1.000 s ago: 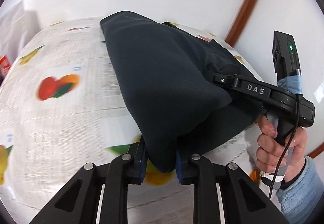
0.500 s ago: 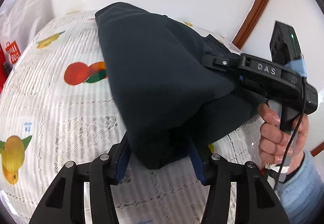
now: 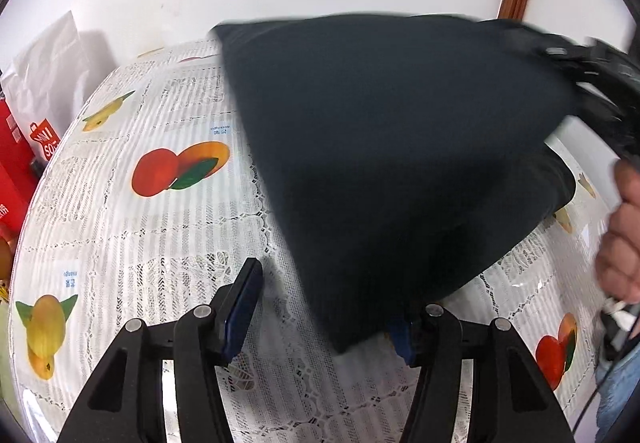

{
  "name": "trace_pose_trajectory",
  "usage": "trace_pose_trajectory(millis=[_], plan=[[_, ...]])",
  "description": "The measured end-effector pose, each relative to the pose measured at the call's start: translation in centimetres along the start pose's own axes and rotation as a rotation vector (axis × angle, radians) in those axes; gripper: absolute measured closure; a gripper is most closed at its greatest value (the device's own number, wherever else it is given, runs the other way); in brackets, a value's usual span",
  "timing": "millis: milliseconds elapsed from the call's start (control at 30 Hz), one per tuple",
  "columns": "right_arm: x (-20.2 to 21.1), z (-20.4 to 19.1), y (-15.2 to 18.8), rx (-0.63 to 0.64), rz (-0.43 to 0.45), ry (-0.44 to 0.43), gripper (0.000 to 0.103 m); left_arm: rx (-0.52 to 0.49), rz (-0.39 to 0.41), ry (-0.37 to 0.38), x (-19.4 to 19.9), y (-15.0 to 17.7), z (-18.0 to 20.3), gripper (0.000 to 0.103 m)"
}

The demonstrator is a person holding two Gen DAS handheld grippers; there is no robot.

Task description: Fold small clothes

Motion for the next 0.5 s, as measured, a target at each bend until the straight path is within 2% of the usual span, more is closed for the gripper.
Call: trace_pose_trajectory(millis=[100, 167, 233, 300, 433, 500], plan=[[3.7, 2.0, 0.4, -0.057, 0.084, 0.022, 0.083, -0.01, 0.002, -0.004, 0.0, 0.1, 0.0, 0.046], [4.3, 3.5, 1.5, -0.092, 0.047, 0.043, 0.083, -0.012, 0.001, -0.01, 0.0, 0.0, 0.1, 0.046], [3.4, 5.0, 3.0, -0.117, -0.039, 0.102, 0.082, -0.012, 0.001, -0.01, -0.1, -0.1, 0.2, 0.046], [2.8, 6.0, 4.0, -0.133, -0.098, 0.126, 0.081, -0.012, 0.0, -0.01, -0.2, -0.2, 0.3, 0.046], [2.6, 6.5, 3.7, -0.166, -0.106, 0.109, 0.069, -0.016, 0.01, 0.007, 0.0, -0.5, 0.5, 0.046], [2.5, 6.7, 3.0, -0.178, -0.11, 0.088, 0.063, -0.013, 0.02, 0.03, 0.5, -0.4, 0.6, 0.043]])
Point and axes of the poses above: each gripper's, at about its wrist camera, not at the fingertips, and x roughly against the way its jaws point, z to its right, y to its underside, the point moved 2 cm from there along -x, roughly the way its jaws point, and after that the axes turned 13 degrees about -y, right-handed, at the moved point
